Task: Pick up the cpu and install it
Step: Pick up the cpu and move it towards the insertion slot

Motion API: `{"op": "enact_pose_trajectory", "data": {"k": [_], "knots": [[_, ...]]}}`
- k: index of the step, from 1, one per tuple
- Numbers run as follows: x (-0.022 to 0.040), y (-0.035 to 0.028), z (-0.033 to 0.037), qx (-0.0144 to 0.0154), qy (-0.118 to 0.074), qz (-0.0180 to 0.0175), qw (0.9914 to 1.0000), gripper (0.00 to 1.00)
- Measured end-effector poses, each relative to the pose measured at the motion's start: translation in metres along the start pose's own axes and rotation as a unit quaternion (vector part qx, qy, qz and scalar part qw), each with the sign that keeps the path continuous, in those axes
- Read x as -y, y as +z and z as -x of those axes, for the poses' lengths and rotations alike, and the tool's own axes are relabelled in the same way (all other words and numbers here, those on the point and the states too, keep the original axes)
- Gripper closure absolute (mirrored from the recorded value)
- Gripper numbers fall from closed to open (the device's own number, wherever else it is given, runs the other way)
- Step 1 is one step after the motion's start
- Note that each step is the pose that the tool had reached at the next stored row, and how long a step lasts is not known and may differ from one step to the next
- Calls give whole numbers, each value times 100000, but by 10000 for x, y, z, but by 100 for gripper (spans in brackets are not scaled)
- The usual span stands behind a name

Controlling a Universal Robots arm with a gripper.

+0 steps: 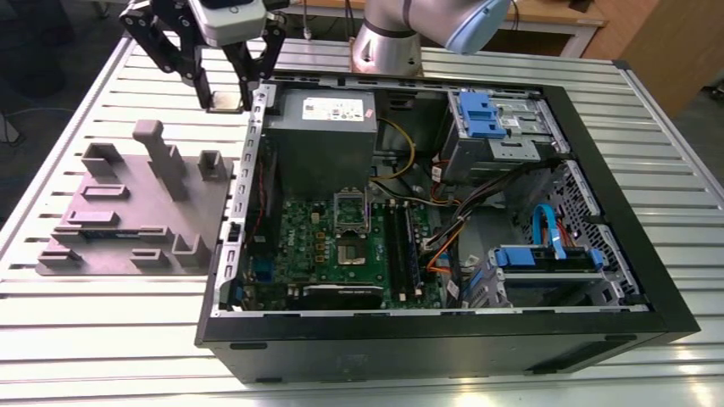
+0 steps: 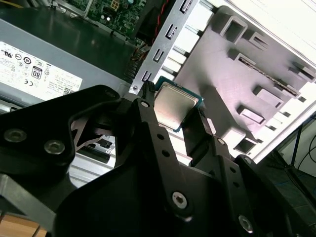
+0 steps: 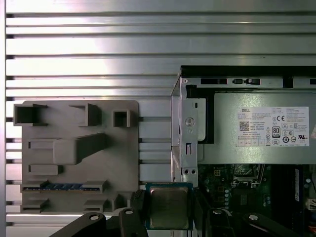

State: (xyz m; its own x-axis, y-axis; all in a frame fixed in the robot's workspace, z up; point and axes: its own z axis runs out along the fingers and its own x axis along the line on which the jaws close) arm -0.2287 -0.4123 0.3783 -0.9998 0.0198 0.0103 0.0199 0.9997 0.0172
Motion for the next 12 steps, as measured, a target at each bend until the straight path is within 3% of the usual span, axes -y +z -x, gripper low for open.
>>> {"op": "enact_pose_trajectory", "data": {"k": [12], "knots": [[-1,-1,69,2,0,-1,100000,53]]}}
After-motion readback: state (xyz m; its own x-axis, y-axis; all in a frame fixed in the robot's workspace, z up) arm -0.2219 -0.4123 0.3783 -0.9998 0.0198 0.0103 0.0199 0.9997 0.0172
